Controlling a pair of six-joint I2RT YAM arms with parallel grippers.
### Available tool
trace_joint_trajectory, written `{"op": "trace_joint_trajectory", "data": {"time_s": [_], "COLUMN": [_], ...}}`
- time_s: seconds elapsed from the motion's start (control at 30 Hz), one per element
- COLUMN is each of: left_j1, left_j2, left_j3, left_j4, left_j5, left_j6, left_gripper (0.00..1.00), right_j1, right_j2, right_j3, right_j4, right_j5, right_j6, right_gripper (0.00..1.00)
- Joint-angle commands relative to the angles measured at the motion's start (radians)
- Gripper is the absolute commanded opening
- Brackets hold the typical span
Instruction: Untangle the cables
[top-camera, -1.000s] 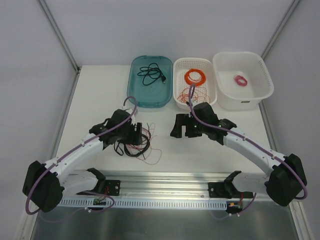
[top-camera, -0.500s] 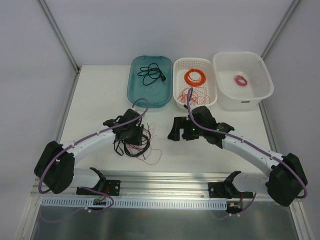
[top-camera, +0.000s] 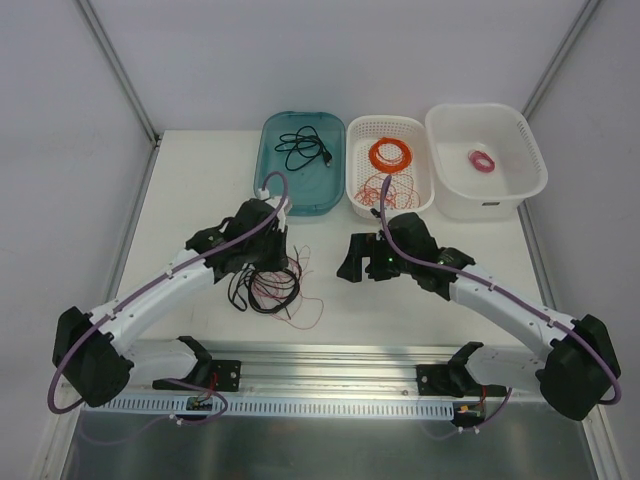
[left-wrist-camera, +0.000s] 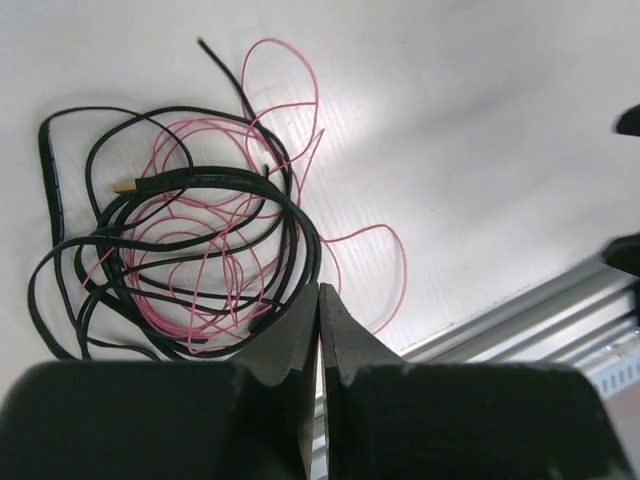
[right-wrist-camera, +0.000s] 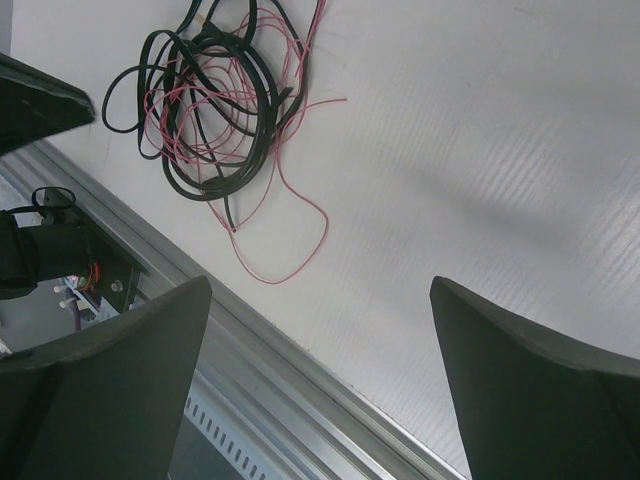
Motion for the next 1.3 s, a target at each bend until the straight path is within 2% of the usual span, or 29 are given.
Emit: {"op": "trace_joint_trajectory", "data": {"time_s": [0.0, 0.17, 0.2, 0.23, 0.27, 0.4, 0.57, 0.77, 1.03, 1.1, 1.2, 1.23, 1.27], "left_j1": [-0.005, -0.005, -0.005, -0.005, -0.005, 0.000, 0.028, 0.045, 0.051, 0.051, 0.051, 0.051, 0.051], "left_j2": [-0.054, -0.062, -0.059, -0.056, -0.045, -0.013, 0.067, 0.165, 0.232, 0.242, 0.237, 0.231, 0.213], "left_j3": [0.124, 0.214, 0.211, 0.205, 0.195, 0.092, 0.017, -0.006, -0.008, -0.014, -0.014, -0.013, -0.011], "left_j4": [-0.065, -0.083, -0.086, -0.096, -0.100, -0.108, -0.109, -0.108, -0.108, -0.108, -0.108, -0.109, -0.109], "left_j5": [-0.011, -0.038, -0.076, -0.094, -0.106, -0.152, -0.141, -0.103, -0.081, -0.084, -0.083, -0.086, -0.089], "left_j6": [0.011, 0.044, 0.062, 0.073, 0.081, 0.100, 0.111, 0.127, 0.139, 0.139, 0.139, 0.137, 0.139], "left_gripper": [0.00, 0.00, 0.14, 0.23, 0.26, 0.31, 0.34, 0.34, 0.25, 0.21, 0.09, 0.01, 0.00], "right_j1": [0.004, 0.005, 0.004, 0.005, 0.005, 0.004, 0.005, 0.004, 0.004, 0.005, 0.004, 0.004, 0.004], "right_j2": [-0.035, -0.054, -0.051, -0.049, -0.049, -0.060, -0.075, -0.075, -0.074, -0.075, -0.074, -0.074, -0.074], "right_j3": [0.001, 0.004, 0.006, 0.004, 0.002, -0.005, -0.011, -0.019, -0.022, -0.022, -0.025, -0.027, -0.027], "right_j4": [0.011, 0.004, 0.004, 0.003, 0.004, 0.006, -0.002, -0.003, -0.002, -0.002, -0.002, -0.002, -0.003], "right_j5": [0.019, 0.021, 0.019, 0.016, 0.013, 0.006, 0.010, 0.009, 0.013, 0.016, 0.018, 0.016, 0.016], "right_j6": [-0.018, -0.024, -0.026, -0.024, -0.024, -0.023, -0.032, -0.032, -0.033, -0.033, -0.035, -0.035, -0.035], "right_gripper": [0.96, 0.96, 0.96, 0.96, 0.96, 0.96, 0.96, 0.96, 0.96, 0.96, 0.96, 0.96, 0.96]}}
